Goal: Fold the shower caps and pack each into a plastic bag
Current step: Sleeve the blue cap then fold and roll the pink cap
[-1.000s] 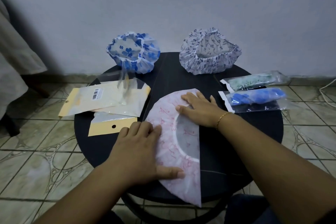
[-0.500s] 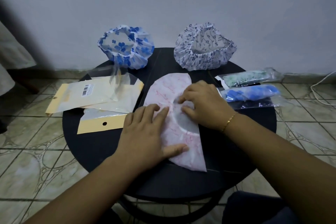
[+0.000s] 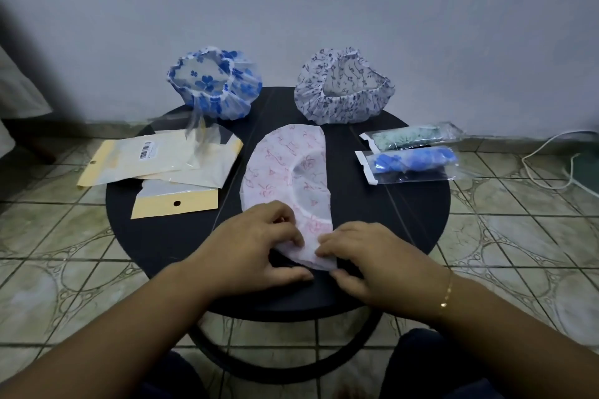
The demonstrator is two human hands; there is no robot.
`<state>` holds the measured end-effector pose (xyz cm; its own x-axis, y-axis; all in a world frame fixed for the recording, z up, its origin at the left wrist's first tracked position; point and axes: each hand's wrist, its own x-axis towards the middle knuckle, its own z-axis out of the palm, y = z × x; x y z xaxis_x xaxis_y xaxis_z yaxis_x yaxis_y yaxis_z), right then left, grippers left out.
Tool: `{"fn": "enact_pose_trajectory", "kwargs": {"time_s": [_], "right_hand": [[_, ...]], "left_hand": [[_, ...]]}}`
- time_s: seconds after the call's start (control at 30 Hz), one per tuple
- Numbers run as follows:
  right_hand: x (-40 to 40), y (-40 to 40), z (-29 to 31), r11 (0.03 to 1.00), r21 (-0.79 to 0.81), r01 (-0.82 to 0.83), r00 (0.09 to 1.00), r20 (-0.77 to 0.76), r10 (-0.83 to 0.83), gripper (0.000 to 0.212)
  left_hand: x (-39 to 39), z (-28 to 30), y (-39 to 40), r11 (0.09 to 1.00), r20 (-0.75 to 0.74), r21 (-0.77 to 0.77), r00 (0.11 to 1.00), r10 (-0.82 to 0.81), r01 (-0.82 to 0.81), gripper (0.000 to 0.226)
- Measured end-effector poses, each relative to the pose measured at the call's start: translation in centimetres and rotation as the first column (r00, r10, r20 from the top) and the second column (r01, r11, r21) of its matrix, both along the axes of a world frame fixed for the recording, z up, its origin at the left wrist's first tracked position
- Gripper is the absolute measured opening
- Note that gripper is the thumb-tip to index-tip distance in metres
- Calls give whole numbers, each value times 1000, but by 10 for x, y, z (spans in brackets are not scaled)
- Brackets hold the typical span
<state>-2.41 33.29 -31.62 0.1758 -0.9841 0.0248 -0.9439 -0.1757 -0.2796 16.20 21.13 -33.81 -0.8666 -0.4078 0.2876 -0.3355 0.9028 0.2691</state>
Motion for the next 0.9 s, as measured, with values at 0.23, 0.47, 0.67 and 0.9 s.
{"fn": "enact_pose_trajectory", "kwargs": {"time_s": [0.23, 0.47, 0.67, 0.9], "right_hand": [[4, -7, -2, 989, -46, 139, 982, 136, -132, 43], [3, -9, 0, 971, 87, 225, 941, 239, -239, 28], [4, -21, 0, 878, 236, 418, 590, 664, -459, 8], [3, -37, -3, 826, 228, 515, 563, 637, -527, 20]], "left_hand": [[-2, -6, 13, 994, -82, -100, 996, 43, -51, 40], [-8, 0, 10, 992, -47, -5, 991, 128, -128, 55], [-13, 14, 5, 900, 97, 322, 955, 279, -295, 27], [-22, 20, 0, 782, 89, 511, 927, 365, -358, 26]]}}
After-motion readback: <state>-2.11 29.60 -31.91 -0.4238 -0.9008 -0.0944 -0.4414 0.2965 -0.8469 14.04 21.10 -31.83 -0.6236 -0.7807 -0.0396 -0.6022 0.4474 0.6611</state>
